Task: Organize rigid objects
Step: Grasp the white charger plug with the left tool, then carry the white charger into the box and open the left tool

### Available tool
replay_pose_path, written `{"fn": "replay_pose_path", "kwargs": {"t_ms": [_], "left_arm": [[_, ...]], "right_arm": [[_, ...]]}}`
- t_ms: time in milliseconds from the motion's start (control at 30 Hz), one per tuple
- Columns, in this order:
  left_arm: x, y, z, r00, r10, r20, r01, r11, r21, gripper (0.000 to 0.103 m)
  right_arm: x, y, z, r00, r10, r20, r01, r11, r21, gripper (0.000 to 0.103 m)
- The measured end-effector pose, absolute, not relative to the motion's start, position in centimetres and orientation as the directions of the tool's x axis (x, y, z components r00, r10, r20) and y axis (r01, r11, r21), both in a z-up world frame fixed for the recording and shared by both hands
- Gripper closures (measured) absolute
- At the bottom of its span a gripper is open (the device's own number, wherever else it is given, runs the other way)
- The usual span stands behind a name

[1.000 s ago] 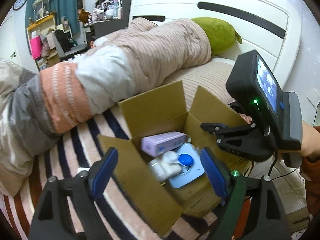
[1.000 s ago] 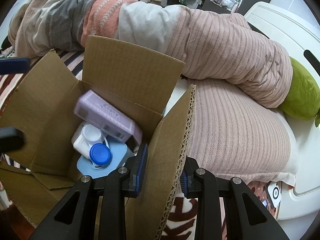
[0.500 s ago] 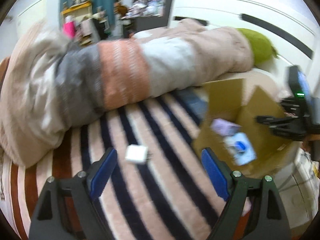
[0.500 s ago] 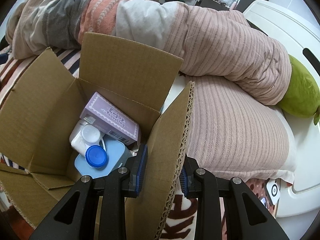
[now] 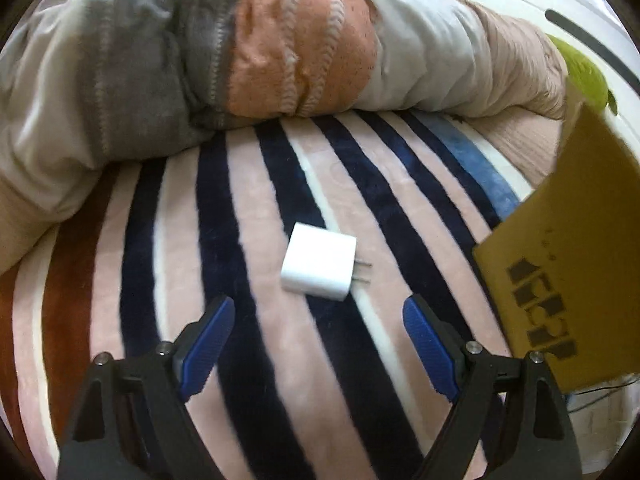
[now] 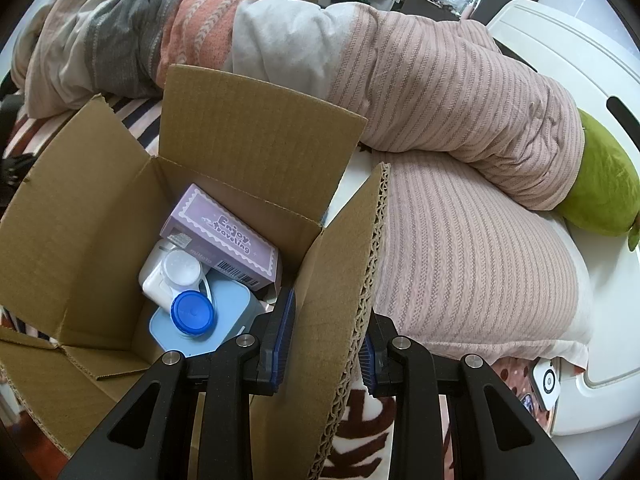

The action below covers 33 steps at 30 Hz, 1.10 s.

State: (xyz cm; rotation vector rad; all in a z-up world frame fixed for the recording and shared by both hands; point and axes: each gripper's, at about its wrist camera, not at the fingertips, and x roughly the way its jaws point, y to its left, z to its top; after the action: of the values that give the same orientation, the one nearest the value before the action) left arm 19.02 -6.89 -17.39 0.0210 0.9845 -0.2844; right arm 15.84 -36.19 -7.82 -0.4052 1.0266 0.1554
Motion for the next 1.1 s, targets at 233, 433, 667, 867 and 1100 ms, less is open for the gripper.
{"fn": "replay_pose_path", "kwargs": {"t_ms": [233,433,667,867,1100], "left_arm": [[21.5,-8.2,-19.8,0.501,-0.256,-0.827,0.258,0.956,-0.14,0.027],[22.1,-9.1,-20.4,0.517,-0.21,-0.83,0.247,0.965,-0.09,0.046],[21.1,-9.8,-19.6,0.547,-0.189,-0.815,0.259,0.965,-0.05,0.047],[19.0,-8.8,-16.7,0.595,-0.203,-0.778,0.281,0.959,-0.035,0.048],[16.4,-7.4,-16.1,0.587,-0.214,-0.781,0.29,0.956,-0.044,0.048]], "right_arm": [[15.8,-36.1,-7.8,0.515,-0.062,-0.855,-0.313,0.915,-0.255,0.079],[15.8,-36.0,-7.8,0.514,-0.062,-0.855,-0.314,0.914,-0.255,0.079],[15.7,-35.9,-7.8,0.515,-0.061,-0.855,-0.315,0.914,-0.256,0.079],[15.7,-35.8,-7.7,0.515,-0.058,-0.855,-0.315,0.915,-0.251,0.079],[15.7,-35.7,-7.6,0.517,-0.056,-0.854,-0.315,0.915,-0.251,0.079]]}}
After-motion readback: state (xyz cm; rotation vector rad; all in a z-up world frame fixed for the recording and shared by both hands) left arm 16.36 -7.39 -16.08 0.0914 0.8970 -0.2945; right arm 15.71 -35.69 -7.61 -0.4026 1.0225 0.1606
